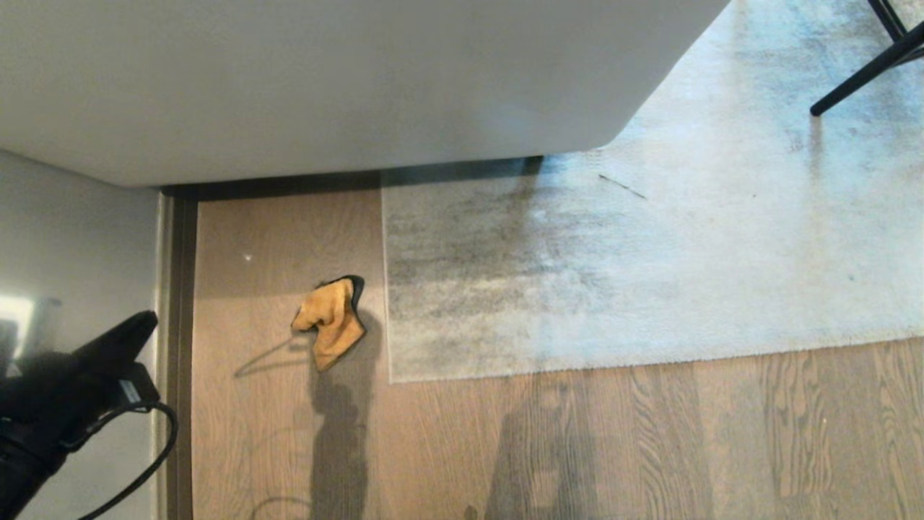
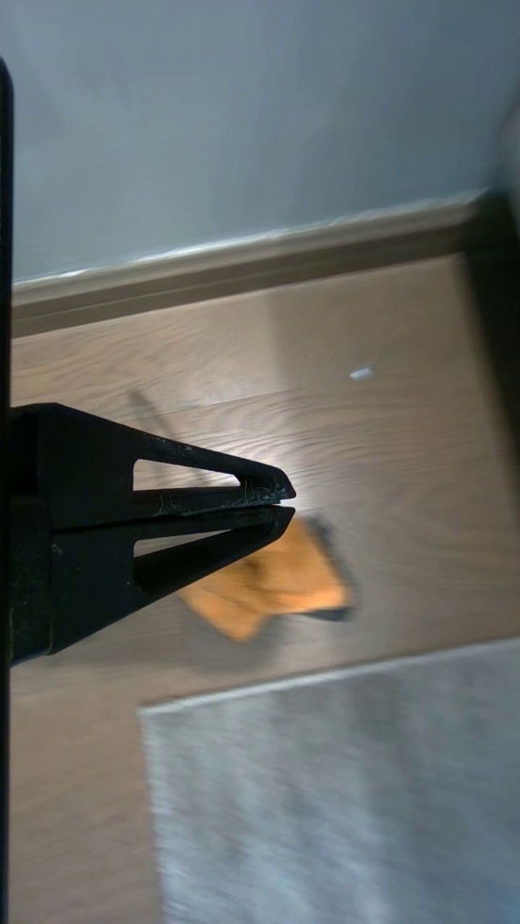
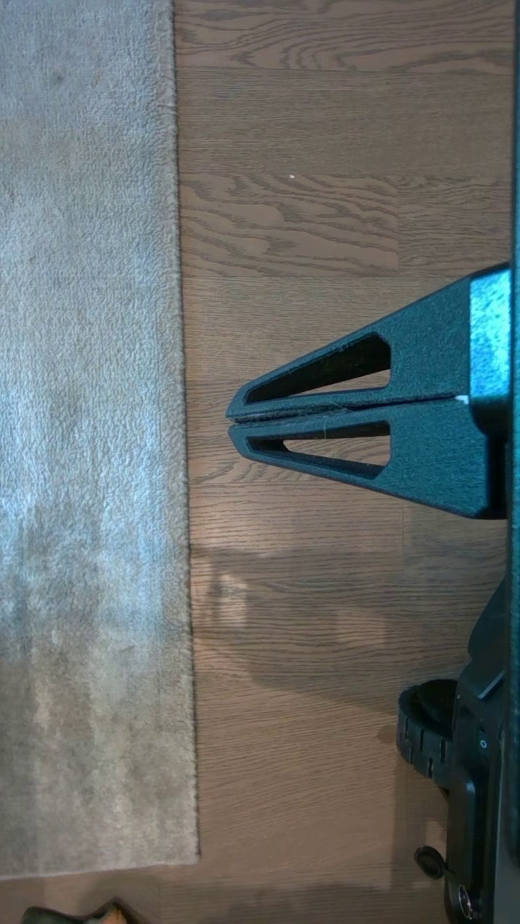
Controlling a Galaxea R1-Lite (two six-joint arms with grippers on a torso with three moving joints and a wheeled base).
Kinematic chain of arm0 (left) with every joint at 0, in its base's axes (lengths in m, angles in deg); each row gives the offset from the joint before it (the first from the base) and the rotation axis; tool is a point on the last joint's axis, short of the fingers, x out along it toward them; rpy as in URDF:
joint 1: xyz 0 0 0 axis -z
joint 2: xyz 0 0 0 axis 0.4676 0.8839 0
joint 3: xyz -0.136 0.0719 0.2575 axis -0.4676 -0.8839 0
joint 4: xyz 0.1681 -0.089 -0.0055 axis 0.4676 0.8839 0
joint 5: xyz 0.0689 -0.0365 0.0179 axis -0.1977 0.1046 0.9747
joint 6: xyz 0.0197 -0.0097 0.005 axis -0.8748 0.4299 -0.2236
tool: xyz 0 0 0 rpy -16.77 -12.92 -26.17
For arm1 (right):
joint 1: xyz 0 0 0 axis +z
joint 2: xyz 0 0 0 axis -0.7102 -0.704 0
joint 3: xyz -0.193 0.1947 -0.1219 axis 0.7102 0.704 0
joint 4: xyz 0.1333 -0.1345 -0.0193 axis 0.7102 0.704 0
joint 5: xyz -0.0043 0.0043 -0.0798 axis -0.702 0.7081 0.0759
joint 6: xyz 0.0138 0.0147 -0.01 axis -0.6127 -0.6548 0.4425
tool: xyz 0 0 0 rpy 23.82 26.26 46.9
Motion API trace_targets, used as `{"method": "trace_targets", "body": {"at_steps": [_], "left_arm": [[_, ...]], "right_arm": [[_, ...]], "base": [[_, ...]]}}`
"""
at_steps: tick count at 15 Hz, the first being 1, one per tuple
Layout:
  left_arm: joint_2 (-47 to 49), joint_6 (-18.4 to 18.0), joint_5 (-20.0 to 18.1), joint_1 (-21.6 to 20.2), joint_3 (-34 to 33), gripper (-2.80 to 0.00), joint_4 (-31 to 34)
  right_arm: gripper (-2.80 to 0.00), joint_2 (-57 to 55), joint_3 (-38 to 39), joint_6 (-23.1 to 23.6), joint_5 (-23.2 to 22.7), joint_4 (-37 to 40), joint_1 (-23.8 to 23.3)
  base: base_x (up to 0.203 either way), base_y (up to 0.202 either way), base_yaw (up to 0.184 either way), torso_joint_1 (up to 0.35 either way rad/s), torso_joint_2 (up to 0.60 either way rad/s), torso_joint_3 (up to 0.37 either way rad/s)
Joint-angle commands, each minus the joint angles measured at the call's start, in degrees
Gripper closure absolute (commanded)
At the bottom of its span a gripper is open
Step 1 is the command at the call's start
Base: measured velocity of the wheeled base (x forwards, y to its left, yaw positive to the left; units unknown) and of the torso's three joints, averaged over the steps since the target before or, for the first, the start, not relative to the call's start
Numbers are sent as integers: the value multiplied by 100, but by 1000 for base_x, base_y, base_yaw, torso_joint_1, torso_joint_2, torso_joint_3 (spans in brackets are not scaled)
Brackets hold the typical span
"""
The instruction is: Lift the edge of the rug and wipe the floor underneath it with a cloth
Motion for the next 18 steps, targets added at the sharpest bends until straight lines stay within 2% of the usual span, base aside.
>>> {"method": "trace_targets", "body": {"at_steps": [1, 5, 7, 9, 11, 12, 16, 18], "left_arm": [[-1032, 30, 3, -14, 4, 0, 421], [-3223, 99, 2, -10, 27, 0, 2717], [-4590, 183, 21, 48, 18, 0, 4182], [-5753, 254, 87, 331, 10, 0, 5612], [-6661, 312, 234, 908, 4, 0, 7218], [-6980, 342, 326, 1019, 3, 0, 7901], [-8275, 416, 597, 946, 14, 0, 8498], [-8434, 492, 657, 933, 0, 0, 8540]], "right_arm": [[0, -6, 0, 4, -8, -1, 2], [0, -9, 0, 4, -1, -1, 2], [0, -9, 0, 4, -1, -1, 2], [0, -9, 0, 4, -1, -1, 2], [0, -2, 0, -4, -1, -1, 2], [0, -4, 0, -5, -6, -1, 2], [0, -9, 0, -5, -2, -1, 2], [0, -9, 0, -5, -1, -1, 2]], "base": [[0, 0, 0, 0, 0, 0], [0, 0, 0, 0, 0, 0], [0, 0, 0, 0, 0, 0], [0, 0, 0, 0, 0, 0], [0, 0, 0, 0, 0, 0], [0, 0, 0, 0, 0, 0], [0, 0, 0, 0, 0, 0], [0, 0, 0, 0, 0, 0]]}}
